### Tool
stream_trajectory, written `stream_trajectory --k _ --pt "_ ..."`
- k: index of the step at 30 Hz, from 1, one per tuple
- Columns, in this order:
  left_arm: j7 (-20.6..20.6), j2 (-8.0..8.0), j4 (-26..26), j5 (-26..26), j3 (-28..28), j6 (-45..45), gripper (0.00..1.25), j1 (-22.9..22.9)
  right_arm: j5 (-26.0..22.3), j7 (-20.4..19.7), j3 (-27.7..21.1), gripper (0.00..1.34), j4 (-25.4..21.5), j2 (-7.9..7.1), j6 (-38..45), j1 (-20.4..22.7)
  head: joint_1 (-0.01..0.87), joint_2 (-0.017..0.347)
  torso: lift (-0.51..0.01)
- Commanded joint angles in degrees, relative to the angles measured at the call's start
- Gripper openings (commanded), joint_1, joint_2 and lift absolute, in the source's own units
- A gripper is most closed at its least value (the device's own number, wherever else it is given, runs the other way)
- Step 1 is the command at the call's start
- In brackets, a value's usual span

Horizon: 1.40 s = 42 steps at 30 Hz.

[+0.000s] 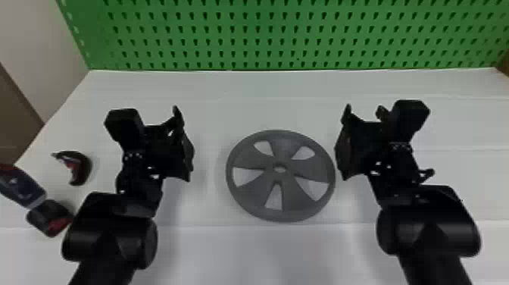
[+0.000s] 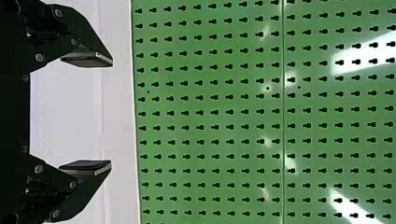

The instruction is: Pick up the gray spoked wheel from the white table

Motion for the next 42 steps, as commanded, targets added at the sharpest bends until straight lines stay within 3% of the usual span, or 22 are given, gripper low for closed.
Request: stream_trajectory --k 1,6,13,25,35,40,42 --pt "0.0 0.0 0.0 0.0 0.0 0.0 0.98 -0.1 -0.7 0.0 0.0 0.85 0.0 -0.04 0.4 -0.1 0.806 0.044 -0.098" --pt "0.0 0.0 0.0 0.0 0.1 0.0 0.98 0.0 -2.9 0.0 -0.5 0.85 -1.1 0.14 7.2 -1.0 0.806 0.044 -0.098" --pt "0.1 0.0 0.0 0.0 0.1 0.0 0.98 0.0 0.6 -0.1 0.2 0.85 -5.9 -0.3 18.9 -2.9 0.806 0.044 -0.098" --pt "0.0 0.0 0.0 -0.1 0.2 0.0 0.98 0.0 3.1 -0.1 1.0 0.85 -11.4 -1.01 30.1 -5.8 0.806 0.044 -0.098" --pt "0.0 0.0 0.0 0.0 0.0 0.0 0.98 -0.1 -4.3 -0.3 -2.3 0.85 -14.3 -2.59 51.3 -11.8 0.806 0.044 -0.098" --pt "0.0 0.0 0.0 -0.1 -0.1 0.0 0.98 -0.1 -9.1 -3.7 -3.4 0.85 -14.3 -3.11 60.6 -14.5 0.806 0.044 -0.098" --pt "0.1 0.0 0.0 -0.1 -0.1 0.0 0.98 -0.1 -12.0 -6.9 -3.4 0.85 -14.2 -3.47 64.1 -15.7 0.806 0.044 -0.098"
